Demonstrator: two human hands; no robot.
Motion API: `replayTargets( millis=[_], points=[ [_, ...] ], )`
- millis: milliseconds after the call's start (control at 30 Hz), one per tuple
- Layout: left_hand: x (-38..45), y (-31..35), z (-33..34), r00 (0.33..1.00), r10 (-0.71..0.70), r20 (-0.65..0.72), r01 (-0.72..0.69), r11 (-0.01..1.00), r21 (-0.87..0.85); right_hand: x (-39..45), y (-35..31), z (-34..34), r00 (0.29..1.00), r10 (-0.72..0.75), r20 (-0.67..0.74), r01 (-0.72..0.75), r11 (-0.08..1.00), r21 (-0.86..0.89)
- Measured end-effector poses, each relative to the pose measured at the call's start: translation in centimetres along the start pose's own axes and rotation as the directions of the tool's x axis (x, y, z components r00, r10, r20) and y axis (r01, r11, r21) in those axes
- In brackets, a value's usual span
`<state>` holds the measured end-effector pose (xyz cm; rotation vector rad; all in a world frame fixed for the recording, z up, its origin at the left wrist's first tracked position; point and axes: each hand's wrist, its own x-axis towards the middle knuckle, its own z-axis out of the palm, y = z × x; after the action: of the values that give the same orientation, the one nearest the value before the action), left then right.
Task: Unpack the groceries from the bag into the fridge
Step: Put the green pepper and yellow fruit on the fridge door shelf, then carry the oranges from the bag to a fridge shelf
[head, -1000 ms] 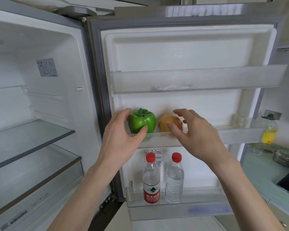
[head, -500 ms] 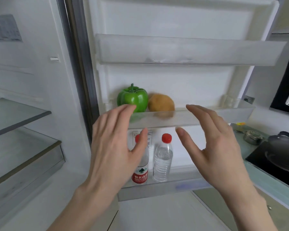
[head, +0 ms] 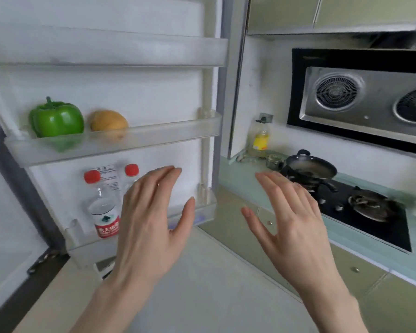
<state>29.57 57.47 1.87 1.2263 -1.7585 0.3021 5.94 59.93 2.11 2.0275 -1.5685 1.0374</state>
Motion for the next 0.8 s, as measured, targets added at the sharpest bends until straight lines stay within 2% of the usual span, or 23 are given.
replayTargets(
  millis=[233, 400, 600, 800],
  points=[
    [-3.2, 13.3, 7.2, 0.975, 0.192, 0.114, -0.169, 0.968, -0.185, -8.5, 10.3, -8.6, 0.985, 0.17, 0.015, -0.161, 0.955, -0.248],
    [-5.7, 23.4, 12.7, 0.94, 0.313, 0.135, -0.252, 0.905, -0.343, -15.0, 16.8, -15.2, 0.949, 0.314, -0.007, -0.288, 0.861, -0.42],
    [-8.5, 34.5, 17.9, 0.862, 0.487, 0.14, -0.356, 0.778, -0.518, -22.6, 22.3, -21.9, 0.866, 0.483, -0.131, -0.473, 0.707, -0.525],
    [-10.6, 43.9, 22.1, 0.773, 0.622, 0.129, -0.412, 0.646, -0.643, -28.5, 26.4, -27.0, 0.748, 0.592, -0.298, -0.642, 0.534, -0.551]
  ],
)
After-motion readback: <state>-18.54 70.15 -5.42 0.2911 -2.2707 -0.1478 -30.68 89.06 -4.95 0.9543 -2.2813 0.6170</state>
